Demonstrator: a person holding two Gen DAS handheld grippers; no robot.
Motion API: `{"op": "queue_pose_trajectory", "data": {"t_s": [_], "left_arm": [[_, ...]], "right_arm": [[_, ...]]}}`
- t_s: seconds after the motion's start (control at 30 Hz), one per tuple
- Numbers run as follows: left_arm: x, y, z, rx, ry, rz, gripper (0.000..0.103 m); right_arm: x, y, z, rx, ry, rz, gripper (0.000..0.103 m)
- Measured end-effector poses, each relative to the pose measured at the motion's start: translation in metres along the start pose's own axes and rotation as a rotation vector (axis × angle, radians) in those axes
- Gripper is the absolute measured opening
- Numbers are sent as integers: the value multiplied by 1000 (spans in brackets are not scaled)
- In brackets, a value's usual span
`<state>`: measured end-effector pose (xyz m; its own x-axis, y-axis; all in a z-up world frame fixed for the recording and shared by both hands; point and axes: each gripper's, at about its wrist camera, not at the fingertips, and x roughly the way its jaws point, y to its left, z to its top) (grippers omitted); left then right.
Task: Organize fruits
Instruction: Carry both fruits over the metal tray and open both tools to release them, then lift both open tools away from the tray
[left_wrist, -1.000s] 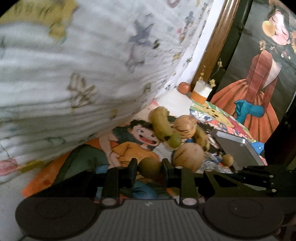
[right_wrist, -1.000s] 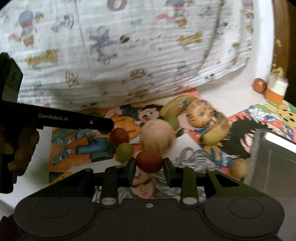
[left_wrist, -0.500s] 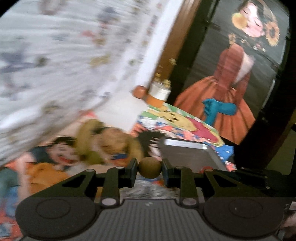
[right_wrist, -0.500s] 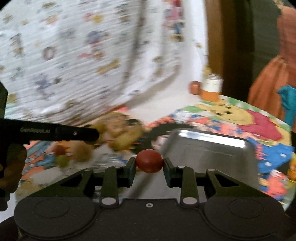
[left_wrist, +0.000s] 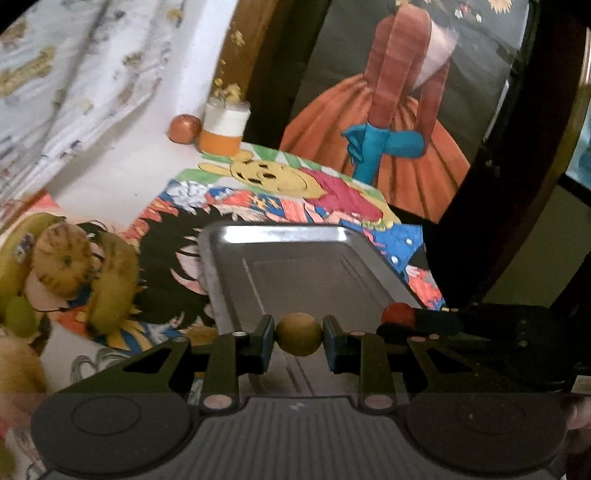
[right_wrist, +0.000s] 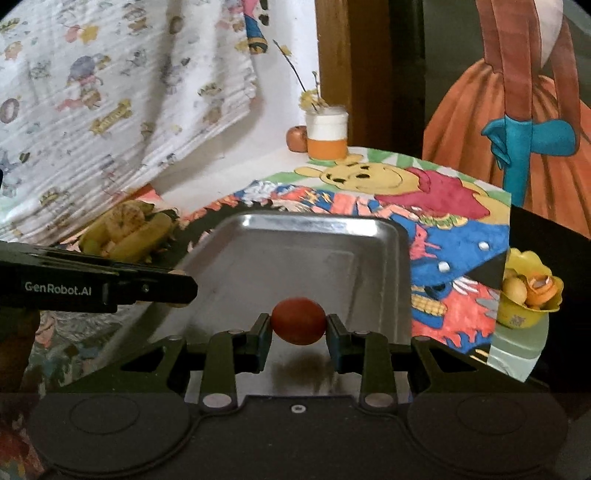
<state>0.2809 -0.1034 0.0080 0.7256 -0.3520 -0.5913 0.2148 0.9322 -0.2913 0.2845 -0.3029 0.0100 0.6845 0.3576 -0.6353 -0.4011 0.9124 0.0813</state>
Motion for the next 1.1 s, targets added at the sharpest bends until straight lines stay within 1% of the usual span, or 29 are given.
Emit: {"op": "queue_pose_trajectory", "data": {"t_s": [0.37, 0.5, 0.57, 0.63, 0.67, 0.73, 0.77, 0.83, 0.87, 0.93, 1.0, 1.07, 1.1], "left_arm": [[15, -6, -5, 29, 52, 23, 31], [14, -5, -5, 14, 53, 15, 32], [13, -4, -4, 0, 47, 6, 32], [10, -3, -3, -13, 43, 1, 39], [8, -3, -3, -20, 38, -1, 41], [3, -2, -3, -30, 26, -2, 50], [0, -2, -3, -36, 16, -4, 53], [-8, -3, -3, -46, -7, -5, 64], [-14, -3, -2, -49, -20, -5, 66], [-24, -4, -2, -50, -43, 2, 77], [-37, -6, -2, -44, -76, 14, 86], [-51, -7, -2, -38, -108, 25, 90], [-58, -7, -2, -37, -120, 29, 94]], "right_arm": [[3, -3, -4, 11, 6, -1, 35], [-3, -2, -4, 13, -6, -10, 41], [-7, -1, -4, 11, -11, -17, 42], [-13, 0, -4, 9, -22, -27, 44], [-15, 1, -4, 7, -29, -31, 46], [-22, 3, -4, 8, -45, -37, 51], [-26, 4, -3, 10, -53, -38, 53], [-33, 8, -2, 15, -69, -41, 59], [-38, 10, -2, 17, -80, -42, 61], [-47, 14, -1, 21, -100, -46, 68], [-57, 20, 0, 21, -119, -51, 72], [-67, 25, 0, 22, -136, -53, 76], [-72, 29, -1, 22, -143, -53, 79]]}}
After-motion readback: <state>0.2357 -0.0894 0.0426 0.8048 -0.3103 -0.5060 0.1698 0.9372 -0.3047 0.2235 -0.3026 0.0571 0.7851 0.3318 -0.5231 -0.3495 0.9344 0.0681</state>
